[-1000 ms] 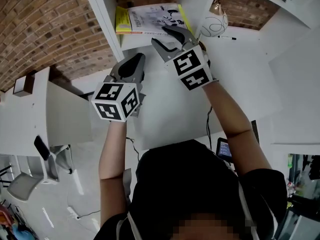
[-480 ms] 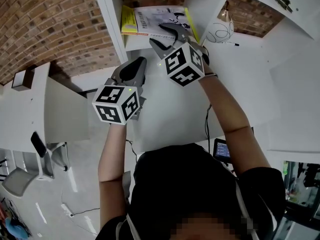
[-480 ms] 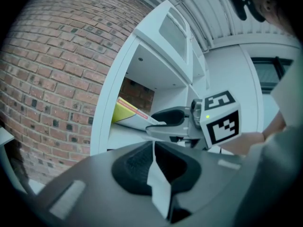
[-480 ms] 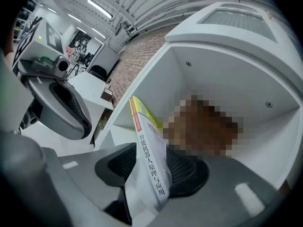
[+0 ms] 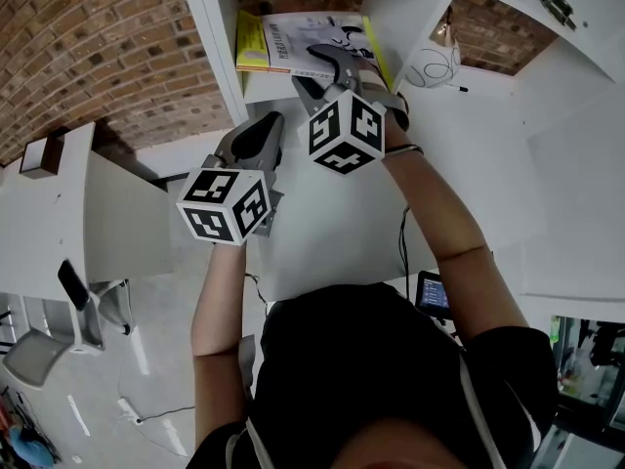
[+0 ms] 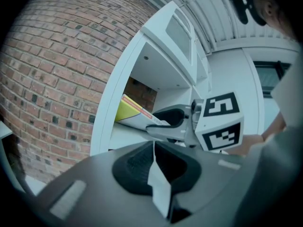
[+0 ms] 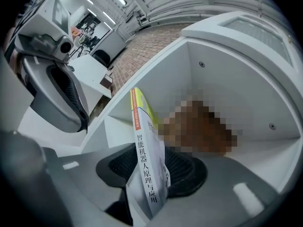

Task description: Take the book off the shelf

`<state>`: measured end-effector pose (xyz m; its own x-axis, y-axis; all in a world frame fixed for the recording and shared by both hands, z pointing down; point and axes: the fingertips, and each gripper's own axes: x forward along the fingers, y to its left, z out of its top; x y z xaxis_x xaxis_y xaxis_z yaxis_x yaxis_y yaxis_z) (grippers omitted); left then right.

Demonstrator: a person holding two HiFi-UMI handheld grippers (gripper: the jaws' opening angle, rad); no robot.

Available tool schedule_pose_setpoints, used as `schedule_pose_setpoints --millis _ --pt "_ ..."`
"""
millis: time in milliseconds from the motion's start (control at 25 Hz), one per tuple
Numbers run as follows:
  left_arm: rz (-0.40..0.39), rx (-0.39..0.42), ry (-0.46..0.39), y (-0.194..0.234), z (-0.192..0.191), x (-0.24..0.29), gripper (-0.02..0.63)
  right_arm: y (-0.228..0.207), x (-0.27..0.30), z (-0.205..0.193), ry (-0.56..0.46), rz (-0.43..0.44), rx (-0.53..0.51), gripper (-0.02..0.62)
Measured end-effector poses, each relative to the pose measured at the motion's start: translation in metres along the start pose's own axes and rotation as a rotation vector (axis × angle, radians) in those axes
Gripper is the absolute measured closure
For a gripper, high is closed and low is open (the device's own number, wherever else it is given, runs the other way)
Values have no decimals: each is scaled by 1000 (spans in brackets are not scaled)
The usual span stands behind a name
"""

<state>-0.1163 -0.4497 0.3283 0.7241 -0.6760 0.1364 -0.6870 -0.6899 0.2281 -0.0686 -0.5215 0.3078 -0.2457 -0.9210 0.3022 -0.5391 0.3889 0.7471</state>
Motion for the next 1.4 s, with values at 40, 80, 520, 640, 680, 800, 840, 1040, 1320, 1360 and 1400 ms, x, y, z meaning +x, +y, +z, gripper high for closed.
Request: schedule_pose_setpoints --millis 40,80,520,640,680,800,840,1040,1320,1360,1400 --pt "-3 -1 -1 0 0 1 600 1 2 0 8 5 -11 414" --pt "-5 -2 -2 0 1 1 600 2 4 1 14 17 -15 414" --pt "12 -13 1 14 0 -5 600 5 27 6 47 29 -89 476" --pt "20 -14 2 19 0 -7 600 4 28 6 37 15 -68 482" --pt "23 -14 2 20 0 -8 600 4 28 6 34 13 -58 486" --pt "25 -17 2 21 -1 -10 600 4 27 7 33 1 -55 500" --pt "22 -21 1 20 0 -11 600 4 27 7 32 -5 -60 505" --pt "-1 -38 -19 14 4 -14 600 3 27 7 35 -15 -68 514" --pt "20 -40 -32 22 5 -21 600 -5 25 9 25 -52 -22 519" --pt "21 -42 -34 23 5 -21 600 -11 23 11 15 -69 6 525" --pt "21 -43 -36 23 6 -20 600 -19 19 13 2 -83 43 526"
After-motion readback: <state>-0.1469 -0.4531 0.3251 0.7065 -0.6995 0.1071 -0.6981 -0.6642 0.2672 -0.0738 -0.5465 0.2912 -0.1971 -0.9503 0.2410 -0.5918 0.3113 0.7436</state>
